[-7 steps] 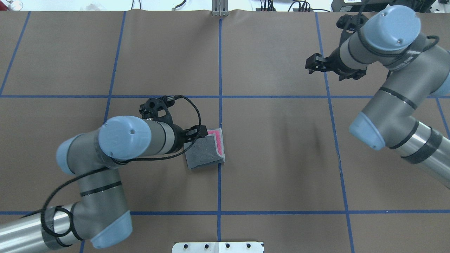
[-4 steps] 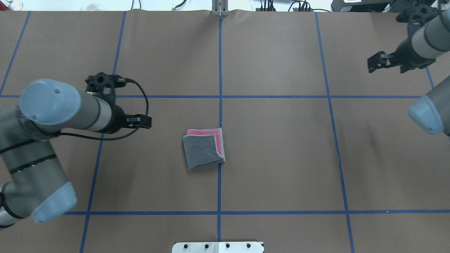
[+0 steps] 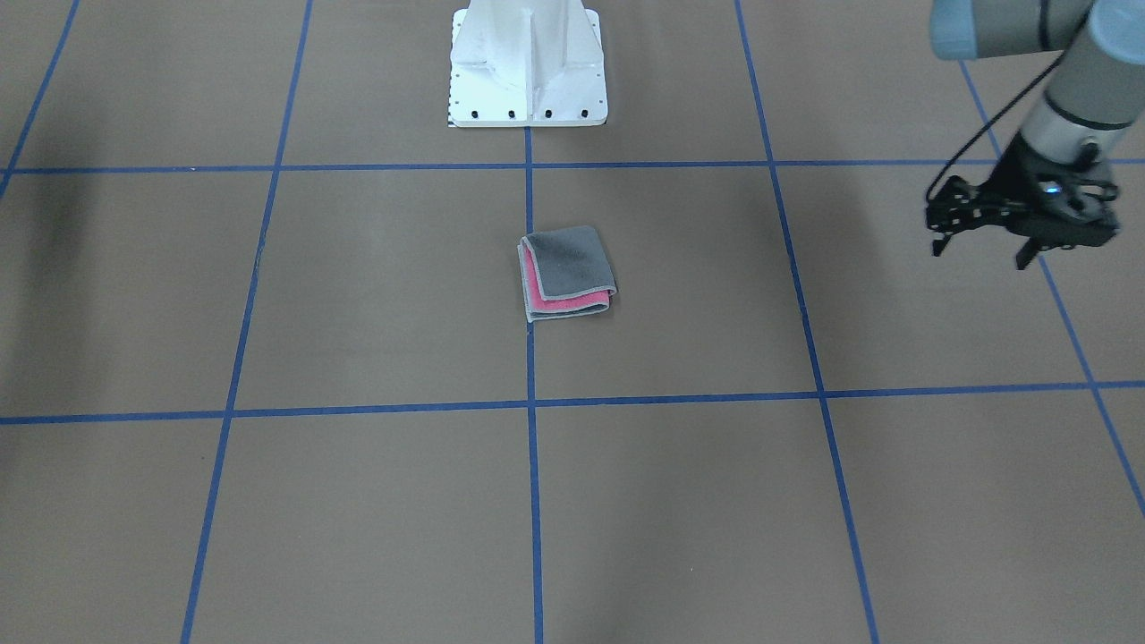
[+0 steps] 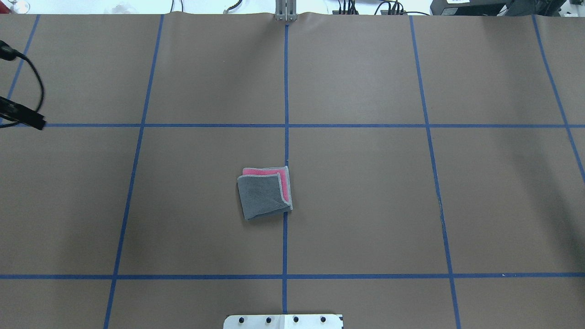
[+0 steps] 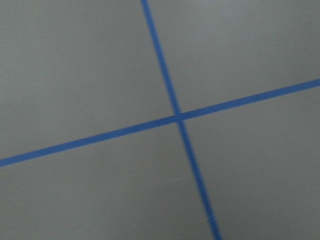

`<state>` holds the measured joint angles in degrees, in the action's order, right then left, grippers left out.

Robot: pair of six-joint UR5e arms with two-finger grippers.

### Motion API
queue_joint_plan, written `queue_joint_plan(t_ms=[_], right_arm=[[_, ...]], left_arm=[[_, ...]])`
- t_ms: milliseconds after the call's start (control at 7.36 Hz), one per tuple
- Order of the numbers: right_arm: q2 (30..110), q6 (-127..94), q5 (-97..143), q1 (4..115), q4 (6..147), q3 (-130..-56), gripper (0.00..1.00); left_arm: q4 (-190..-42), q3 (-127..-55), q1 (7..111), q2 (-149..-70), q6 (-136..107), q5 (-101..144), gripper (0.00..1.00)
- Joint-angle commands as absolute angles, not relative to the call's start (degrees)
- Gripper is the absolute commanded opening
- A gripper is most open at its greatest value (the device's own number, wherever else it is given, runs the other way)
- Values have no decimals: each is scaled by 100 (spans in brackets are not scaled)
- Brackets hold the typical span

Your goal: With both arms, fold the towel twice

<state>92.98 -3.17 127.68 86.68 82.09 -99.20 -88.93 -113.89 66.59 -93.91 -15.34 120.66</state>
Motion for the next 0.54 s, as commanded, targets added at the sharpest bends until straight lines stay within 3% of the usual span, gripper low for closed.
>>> queue_joint_plan(t_ms=[0,407], right_arm=[[9466,989,13104,9507,8209,-9214,100],[9632,1037,13061,9606,8200,-9149,100]], left_arm=[[-7563,-11190,8246,-9325,834,12322,100],[-7479,-9803,9446,-9160,2687,13285,100]])
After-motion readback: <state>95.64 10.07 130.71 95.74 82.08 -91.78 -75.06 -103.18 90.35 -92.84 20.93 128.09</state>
